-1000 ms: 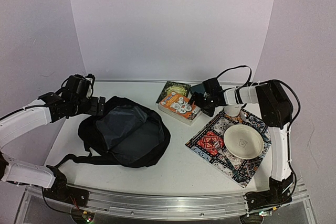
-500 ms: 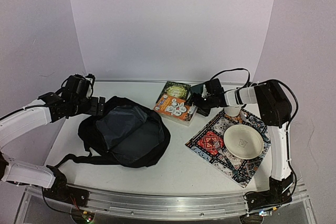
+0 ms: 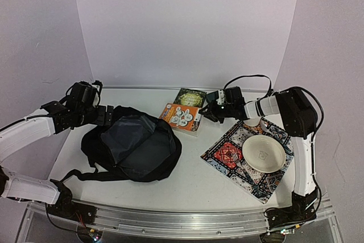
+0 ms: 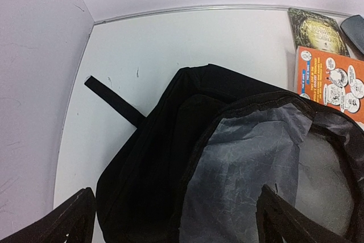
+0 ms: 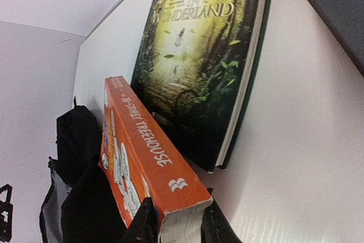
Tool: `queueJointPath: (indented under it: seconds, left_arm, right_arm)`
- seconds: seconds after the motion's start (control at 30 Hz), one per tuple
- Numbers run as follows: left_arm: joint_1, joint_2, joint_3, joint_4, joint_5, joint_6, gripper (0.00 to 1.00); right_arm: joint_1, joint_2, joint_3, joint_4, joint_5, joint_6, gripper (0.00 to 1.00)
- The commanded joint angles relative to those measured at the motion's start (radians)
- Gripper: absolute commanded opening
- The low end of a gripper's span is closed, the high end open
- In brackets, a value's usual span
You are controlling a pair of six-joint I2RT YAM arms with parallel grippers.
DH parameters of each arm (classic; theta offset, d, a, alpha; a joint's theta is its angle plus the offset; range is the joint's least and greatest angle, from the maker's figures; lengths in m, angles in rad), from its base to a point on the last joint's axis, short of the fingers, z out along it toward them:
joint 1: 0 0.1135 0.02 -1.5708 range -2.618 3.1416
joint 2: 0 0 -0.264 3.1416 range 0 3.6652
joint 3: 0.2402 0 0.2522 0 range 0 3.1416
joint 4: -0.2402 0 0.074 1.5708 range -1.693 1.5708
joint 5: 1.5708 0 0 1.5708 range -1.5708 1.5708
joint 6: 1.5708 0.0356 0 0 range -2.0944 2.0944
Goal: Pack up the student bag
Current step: Pick up the book from the center of the board.
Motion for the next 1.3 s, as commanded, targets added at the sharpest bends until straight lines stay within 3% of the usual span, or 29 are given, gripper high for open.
queueJointPath:
  seconds: [0.0, 0.43, 0.6, 0.97, 1.27]
  left_arm:
    - [0.006, -0.029, 0.002, 0.034, 0.014, 0.007, 1.00]
    - [0.007, -0.095, 0.014, 0.093, 0.213, -0.031, 0.99]
    - [0.007, -0.115, 0.022, 0.172, 0.341, -0.203, 1.00]
    - [0.006, -0.062, -0.088, 0.566, 0.613, -0.578, 0.99]
    - [0.002, -0.001, -0.143, 0.746, 0.682, -0.785, 1.00]
  right_arm:
    - [0.010, -0.102, -0.053, 0.058, -0.042, -0.004, 0.00]
    - [0.011, -0.396, -0.258, 0.218, -0.027, 0.078, 0.00]
    - [0.030, -0.515, -0.359, 0.319, 0.024, 0.169, 0.00]
    - [0.167, -0.665, -0.454, 0.491, 0.217, 0.327, 0.00]
    - [0.286, -0.671, -0.495, 0.683, 0.356, 0.444, 0.00]
